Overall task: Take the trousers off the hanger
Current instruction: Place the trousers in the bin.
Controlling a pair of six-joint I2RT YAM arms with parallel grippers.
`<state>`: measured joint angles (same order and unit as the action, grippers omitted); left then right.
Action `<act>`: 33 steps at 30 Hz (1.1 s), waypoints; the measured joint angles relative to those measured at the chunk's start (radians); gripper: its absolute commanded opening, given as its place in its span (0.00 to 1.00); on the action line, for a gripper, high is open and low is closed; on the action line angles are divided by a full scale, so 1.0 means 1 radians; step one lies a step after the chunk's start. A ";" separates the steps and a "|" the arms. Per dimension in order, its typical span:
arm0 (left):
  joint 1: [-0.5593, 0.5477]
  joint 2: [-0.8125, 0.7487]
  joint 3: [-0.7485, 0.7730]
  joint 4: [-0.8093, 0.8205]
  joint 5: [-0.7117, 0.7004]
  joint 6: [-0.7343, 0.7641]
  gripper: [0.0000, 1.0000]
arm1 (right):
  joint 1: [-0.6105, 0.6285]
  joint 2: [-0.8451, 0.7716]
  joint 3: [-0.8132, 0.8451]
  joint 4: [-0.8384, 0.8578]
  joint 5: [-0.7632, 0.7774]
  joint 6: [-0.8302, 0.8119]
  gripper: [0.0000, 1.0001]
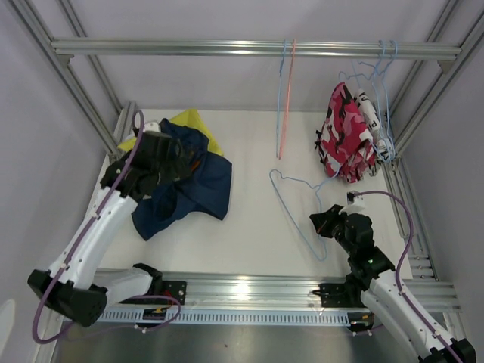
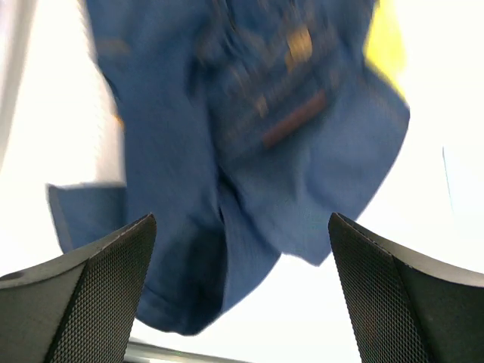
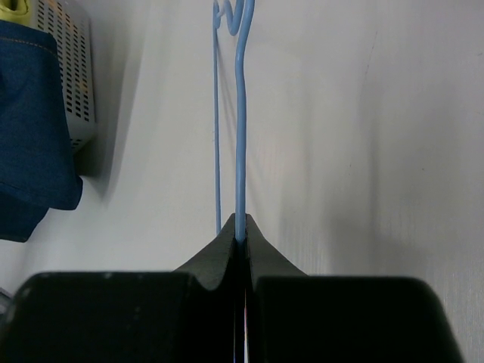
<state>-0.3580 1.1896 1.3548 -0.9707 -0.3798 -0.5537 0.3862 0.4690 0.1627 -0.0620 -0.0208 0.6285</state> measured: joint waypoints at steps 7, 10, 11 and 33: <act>-0.179 -0.169 -0.252 -0.006 0.048 -0.087 0.99 | -0.007 -0.005 -0.002 0.000 -0.018 0.001 0.00; -0.268 -0.176 -0.269 -0.003 0.045 -0.114 0.99 | -0.010 -0.004 -0.004 0.000 -0.024 0.001 0.00; -0.298 -0.176 -0.272 0.005 0.043 -0.126 0.99 | -0.011 -0.003 -0.004 0.000 -0.026 0.001 0.00; -0.582 0.183 -0.394 0.169 -0.176 -0.383 0.86 | -0.018 -0.023 -0.006 -0.001 -0.048 0.008 0.00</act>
<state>-0.9401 1.3724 0.9611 -0.8013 -0.5556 -0.9363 0.3687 0.4458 0.1570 -0.0628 -0.0692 0.6361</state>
